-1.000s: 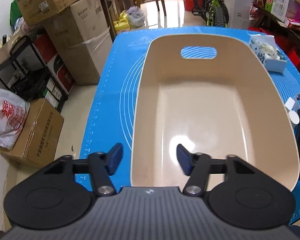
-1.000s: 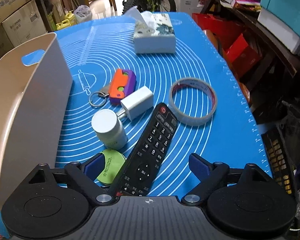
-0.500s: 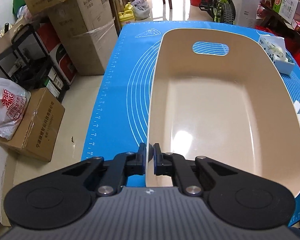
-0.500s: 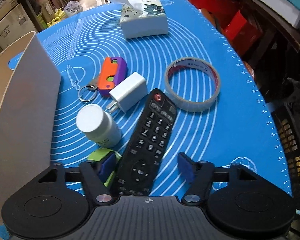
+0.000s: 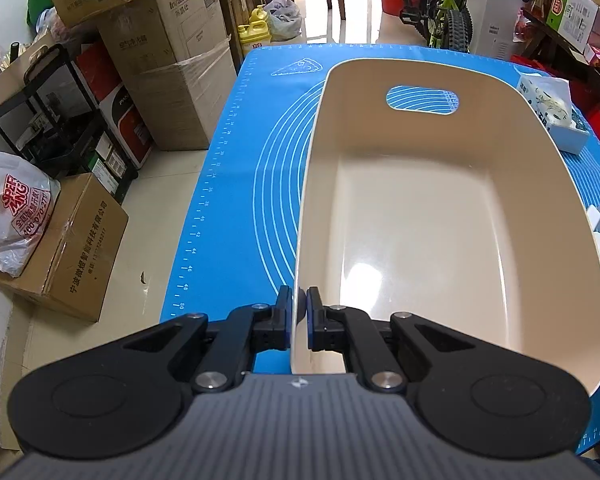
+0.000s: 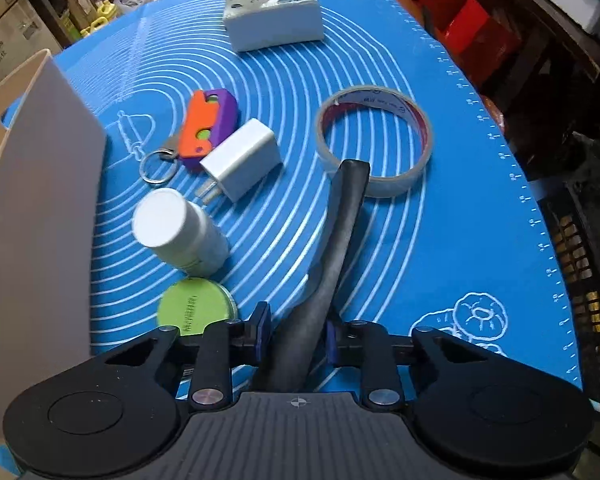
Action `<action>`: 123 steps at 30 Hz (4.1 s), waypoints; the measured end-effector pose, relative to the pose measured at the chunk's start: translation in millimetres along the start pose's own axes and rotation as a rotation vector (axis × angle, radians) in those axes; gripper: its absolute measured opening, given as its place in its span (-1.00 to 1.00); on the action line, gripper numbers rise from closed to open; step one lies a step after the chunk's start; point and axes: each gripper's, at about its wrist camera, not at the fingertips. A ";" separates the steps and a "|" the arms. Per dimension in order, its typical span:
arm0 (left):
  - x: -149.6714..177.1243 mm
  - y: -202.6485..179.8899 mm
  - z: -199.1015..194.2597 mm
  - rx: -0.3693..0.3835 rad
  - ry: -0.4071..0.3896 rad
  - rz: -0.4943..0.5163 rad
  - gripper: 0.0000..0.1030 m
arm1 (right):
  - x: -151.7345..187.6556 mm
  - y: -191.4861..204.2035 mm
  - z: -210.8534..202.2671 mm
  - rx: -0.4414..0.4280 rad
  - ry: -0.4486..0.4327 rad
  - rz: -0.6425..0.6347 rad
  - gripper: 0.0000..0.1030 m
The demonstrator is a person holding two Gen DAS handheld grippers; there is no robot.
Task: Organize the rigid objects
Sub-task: 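Move the right gripper toward the black TV remote and grasp it, then carry the remote into the beige bin with the right gripper and release, then move the right gripper to the green round tin and grasp it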
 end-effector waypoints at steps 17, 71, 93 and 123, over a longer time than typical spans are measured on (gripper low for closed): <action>-0.2 0.8 -0.5 0.005 -0.003 -0.007 -0.84 | -0.5 -12.4 -7.3 0.001 -0.036 0.085 -0.47; 1.5 -0.2 1.0 0.015 0.000 0.031 -0.86 | -10.9 225.3 -27.5 -0.383 -0.037 -0.323 -0.47; 1.2 -2.5 1.1 0.007 0.004 0.027 -0.85 | -18.2 195.5 -70.3 -0.409 -0.114 -0.299 0.52; 0.8 -3.3 0.3 0.006 0.001 0.040 -0.85 | 6.8 56.0 -22.6 -0.138 -0.138 -0.236 0.74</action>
Point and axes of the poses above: each gripper's, at about its wrist camera, not at the fingertips, and z roughly the way its jaws point, y to its left, x to its underside, and after that the axes turned 14 degrees about -y, right-handed
